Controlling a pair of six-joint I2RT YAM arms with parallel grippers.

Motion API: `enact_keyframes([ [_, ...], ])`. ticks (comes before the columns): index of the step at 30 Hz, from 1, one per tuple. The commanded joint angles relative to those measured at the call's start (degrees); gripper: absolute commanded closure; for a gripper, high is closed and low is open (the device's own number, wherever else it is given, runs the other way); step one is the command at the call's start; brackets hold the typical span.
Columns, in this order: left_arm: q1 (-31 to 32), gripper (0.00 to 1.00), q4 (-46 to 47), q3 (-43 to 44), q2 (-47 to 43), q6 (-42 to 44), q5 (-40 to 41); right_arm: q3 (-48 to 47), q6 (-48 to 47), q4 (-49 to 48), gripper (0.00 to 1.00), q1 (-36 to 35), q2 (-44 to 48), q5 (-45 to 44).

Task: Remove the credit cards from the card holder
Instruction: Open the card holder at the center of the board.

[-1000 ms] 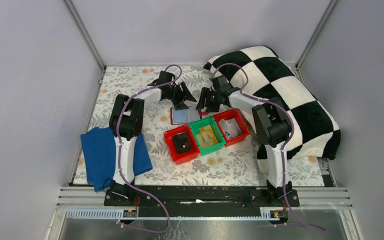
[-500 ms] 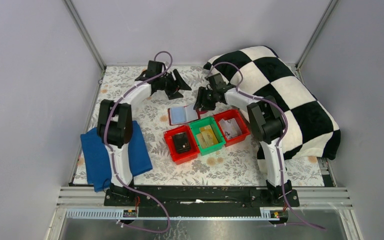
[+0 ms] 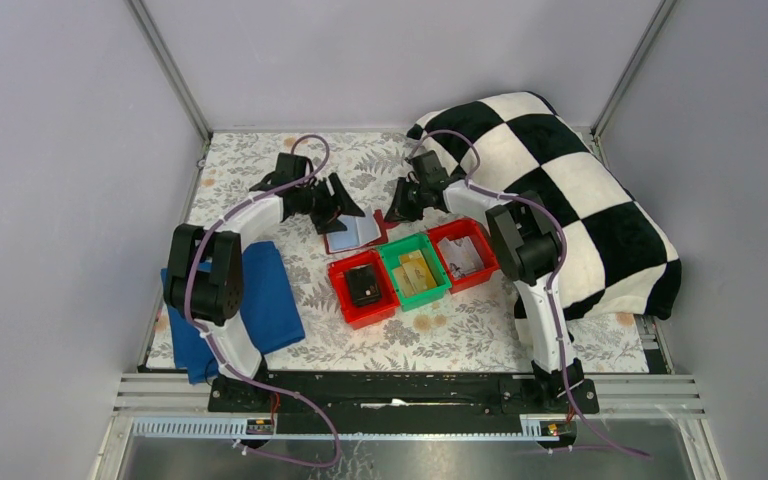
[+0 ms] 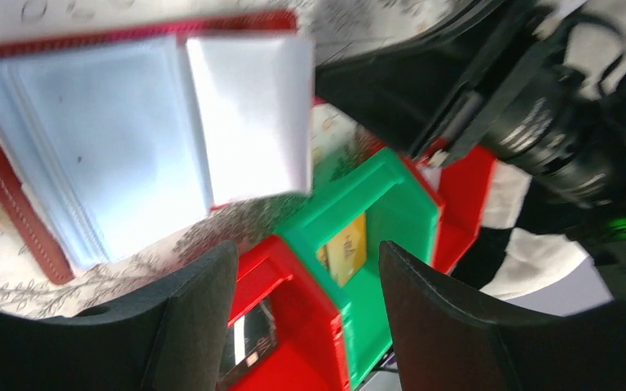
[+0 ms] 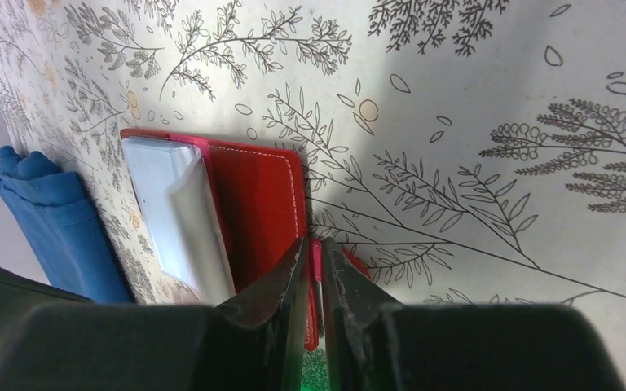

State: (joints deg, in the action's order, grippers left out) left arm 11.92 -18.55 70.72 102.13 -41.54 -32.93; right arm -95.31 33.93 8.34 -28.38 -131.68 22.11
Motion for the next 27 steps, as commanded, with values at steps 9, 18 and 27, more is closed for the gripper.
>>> enact_keyframes([
  [9, -2.23, 0.3, -0.6, -6.02, -4.76, 4.55, 6.41, 1.04, -0.08, -1.29, 0.82, -0.73, 6.11, -3.85],
  [18, -3.29, 0.3, -1.59, -3.97, -1.35, 6.14, 9.54, 5.04, -2.26, -3.12, 0.79, -1.12, 13.04, -2.46],
  [27, -3.43, 0.3, -2.65, -1.61, 2.98, 4.81, 10.07, -1.35, -6.39, 1.87, 0.79, -6.64, 6.54, 1.81],
])
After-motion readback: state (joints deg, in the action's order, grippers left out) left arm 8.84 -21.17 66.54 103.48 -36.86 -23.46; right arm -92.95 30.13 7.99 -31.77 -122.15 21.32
